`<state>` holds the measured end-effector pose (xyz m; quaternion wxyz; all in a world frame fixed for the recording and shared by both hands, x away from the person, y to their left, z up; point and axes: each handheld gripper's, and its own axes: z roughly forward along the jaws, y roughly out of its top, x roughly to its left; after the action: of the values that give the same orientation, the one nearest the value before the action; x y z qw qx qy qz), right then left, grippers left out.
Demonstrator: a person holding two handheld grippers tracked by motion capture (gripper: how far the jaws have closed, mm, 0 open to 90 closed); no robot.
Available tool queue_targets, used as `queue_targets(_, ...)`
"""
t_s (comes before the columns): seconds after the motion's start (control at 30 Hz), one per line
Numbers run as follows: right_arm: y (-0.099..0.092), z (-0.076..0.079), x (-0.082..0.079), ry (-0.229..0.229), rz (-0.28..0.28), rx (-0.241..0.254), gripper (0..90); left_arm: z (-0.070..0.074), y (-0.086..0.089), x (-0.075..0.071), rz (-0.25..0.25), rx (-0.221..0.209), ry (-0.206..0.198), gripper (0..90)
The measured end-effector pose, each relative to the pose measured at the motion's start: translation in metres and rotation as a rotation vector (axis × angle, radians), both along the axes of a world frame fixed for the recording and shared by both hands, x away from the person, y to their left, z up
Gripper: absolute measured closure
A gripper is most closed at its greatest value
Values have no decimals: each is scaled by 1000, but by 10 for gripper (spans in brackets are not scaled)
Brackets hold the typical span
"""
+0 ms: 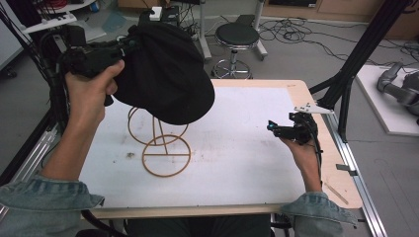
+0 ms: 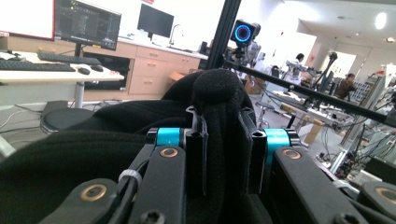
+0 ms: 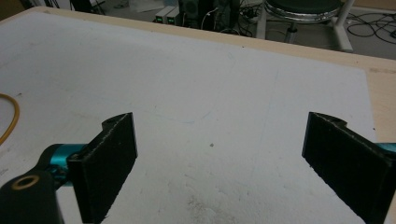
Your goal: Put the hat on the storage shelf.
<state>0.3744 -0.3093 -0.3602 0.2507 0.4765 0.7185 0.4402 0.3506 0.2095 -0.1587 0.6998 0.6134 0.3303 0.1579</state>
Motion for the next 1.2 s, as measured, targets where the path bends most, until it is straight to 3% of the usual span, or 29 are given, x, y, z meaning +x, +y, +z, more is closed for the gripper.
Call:
queue_targets(0.5,1,0,0,0,1,-3,98,-34,4,-9,-21,11,67,764)
queue_targets(0.83,2,0,0,4,1,-4,98,-62,4,-17,-26,45,120,763)
queue_targets(1.2,3,0,0,3,5,-3,98,-82,3,-24,-6,89,100,763)
